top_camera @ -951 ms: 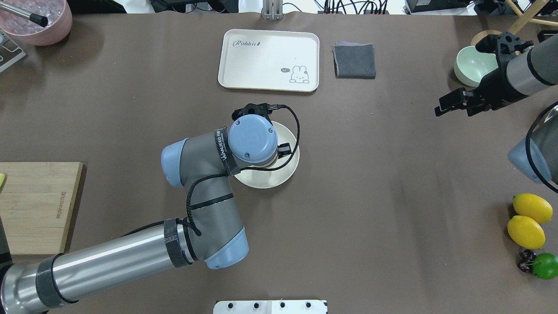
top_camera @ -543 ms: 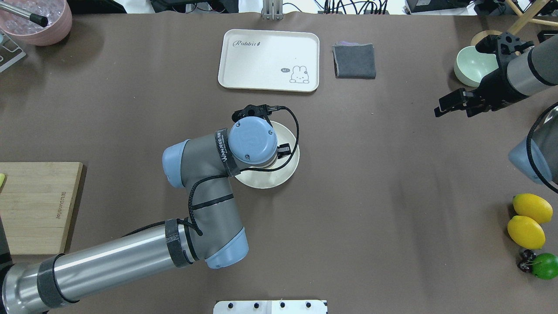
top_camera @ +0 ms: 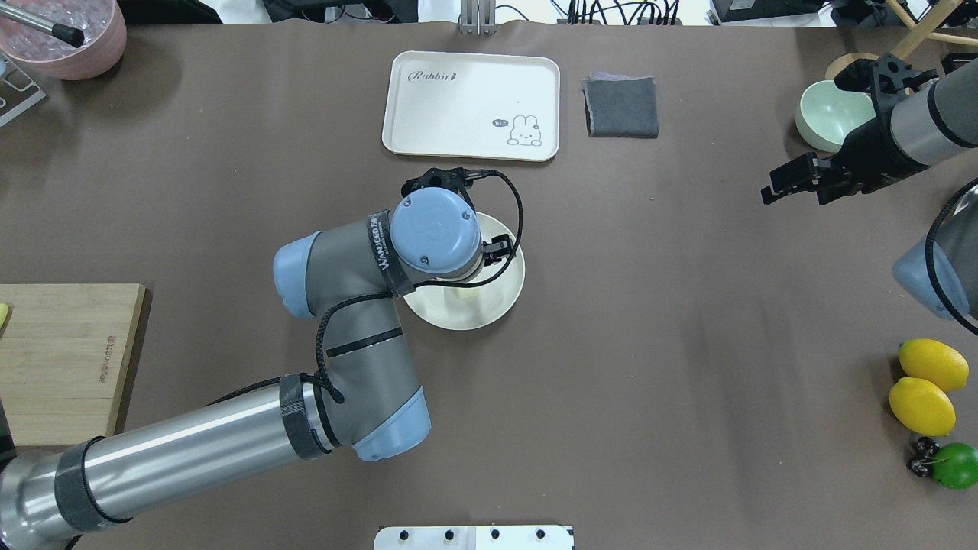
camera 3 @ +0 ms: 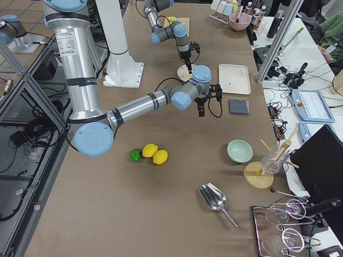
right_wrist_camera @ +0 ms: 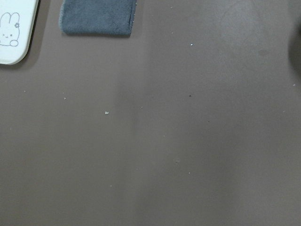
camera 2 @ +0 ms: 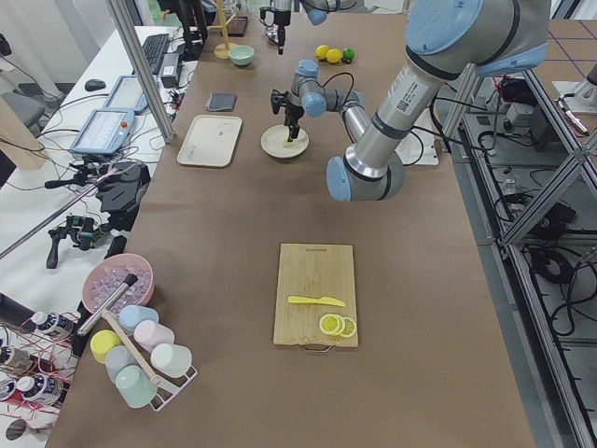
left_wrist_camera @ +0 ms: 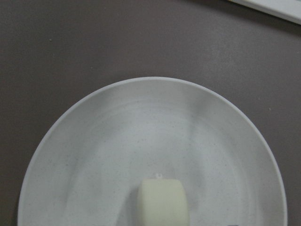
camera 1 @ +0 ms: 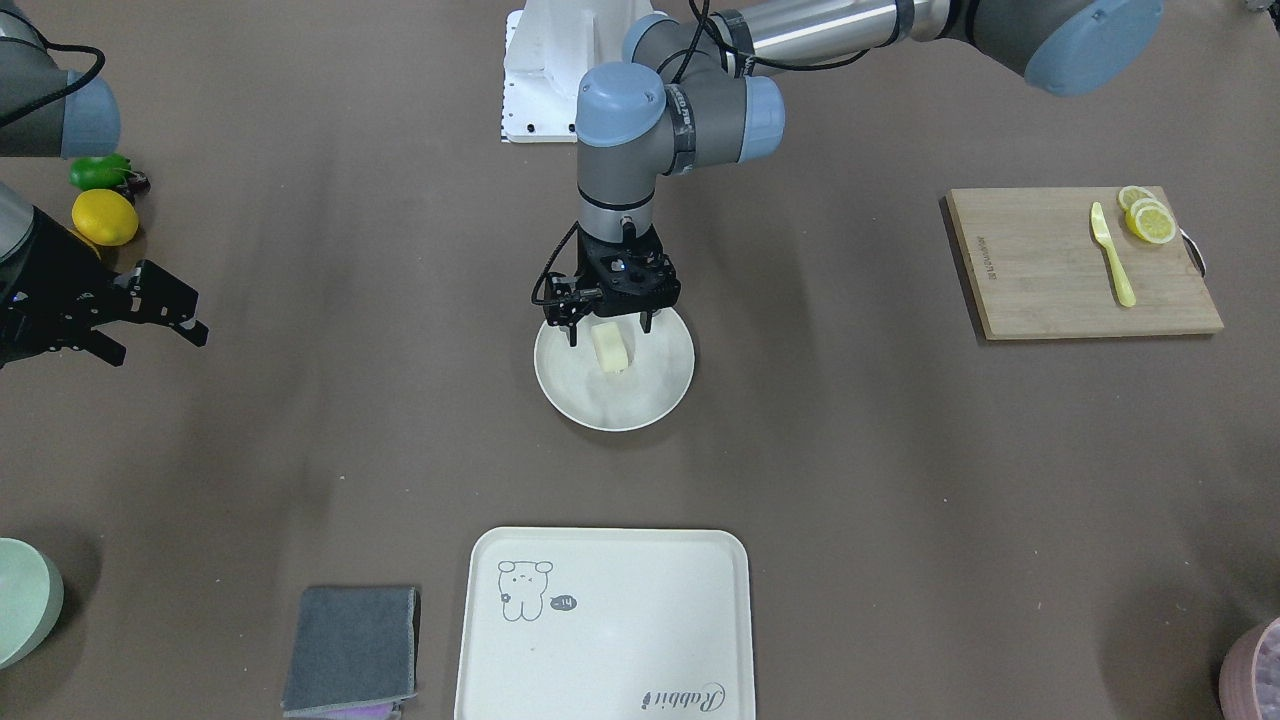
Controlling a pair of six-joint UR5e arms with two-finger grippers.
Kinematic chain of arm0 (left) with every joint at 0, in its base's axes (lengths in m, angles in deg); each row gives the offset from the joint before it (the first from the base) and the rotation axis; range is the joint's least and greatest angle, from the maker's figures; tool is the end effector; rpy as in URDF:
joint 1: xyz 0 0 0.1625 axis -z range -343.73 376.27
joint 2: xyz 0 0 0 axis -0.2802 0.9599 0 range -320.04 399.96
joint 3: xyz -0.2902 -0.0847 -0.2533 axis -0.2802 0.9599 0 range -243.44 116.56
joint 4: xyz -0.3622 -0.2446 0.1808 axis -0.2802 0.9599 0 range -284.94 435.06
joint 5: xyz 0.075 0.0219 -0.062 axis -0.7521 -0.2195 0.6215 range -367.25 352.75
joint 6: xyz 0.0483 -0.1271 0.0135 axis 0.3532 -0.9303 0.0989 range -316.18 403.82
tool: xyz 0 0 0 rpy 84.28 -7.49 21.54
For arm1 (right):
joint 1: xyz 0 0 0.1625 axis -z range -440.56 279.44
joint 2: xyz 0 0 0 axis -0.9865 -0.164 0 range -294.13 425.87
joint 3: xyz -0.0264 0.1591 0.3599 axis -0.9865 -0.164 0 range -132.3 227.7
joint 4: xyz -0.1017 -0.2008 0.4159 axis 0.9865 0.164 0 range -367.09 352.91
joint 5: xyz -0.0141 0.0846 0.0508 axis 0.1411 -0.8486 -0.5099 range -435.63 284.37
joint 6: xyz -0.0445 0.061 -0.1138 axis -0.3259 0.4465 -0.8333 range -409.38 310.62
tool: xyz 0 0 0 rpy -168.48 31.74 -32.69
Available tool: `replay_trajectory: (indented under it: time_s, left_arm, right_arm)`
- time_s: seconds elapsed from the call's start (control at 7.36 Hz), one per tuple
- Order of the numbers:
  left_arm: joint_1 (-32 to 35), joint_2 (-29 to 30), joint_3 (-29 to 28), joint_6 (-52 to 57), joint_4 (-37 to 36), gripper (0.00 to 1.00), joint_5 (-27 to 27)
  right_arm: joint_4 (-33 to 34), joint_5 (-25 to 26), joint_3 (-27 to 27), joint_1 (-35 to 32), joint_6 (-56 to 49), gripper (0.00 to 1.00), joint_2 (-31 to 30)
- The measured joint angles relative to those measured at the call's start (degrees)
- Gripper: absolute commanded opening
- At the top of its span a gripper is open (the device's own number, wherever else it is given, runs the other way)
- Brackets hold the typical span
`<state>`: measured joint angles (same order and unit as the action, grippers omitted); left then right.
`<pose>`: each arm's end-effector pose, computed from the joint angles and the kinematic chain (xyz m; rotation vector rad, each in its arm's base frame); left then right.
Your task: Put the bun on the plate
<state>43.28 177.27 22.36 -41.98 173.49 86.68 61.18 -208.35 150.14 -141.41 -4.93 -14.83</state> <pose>0.6476 -0.4691 0.1264 0.1813 0.8879 -0.3399 -0.2698 -0.5670 0.3878 0.1534 -0.9969 -0.0388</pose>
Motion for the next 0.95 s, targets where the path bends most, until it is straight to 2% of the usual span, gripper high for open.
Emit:
replay_trajectory:
  time_s: [0.27, 0.54, 0.95]
  left_arm:
    - [2.1, -4.97, 7.26, 1.35, -0.09, 0.98, -0.32]
    - [5.45, -9.16, 14.07, 2.36, 0.05, 0.98, -0.73]
    - [8.82, -15.45, 19.95, 3.93, 0.16, 0.98, -2.2]
  right_arm:
    - [-0.51, 1.26, 0.63, -0.84, -0.3, 1.0, -0.16]
    - [-1.21, 7.43, 0.64, 1.36, -0.42, 1.0, 0.14]
    - [-0.92, 10.21, 0.24, 2.04, -0.96, 1.0, 0.01]
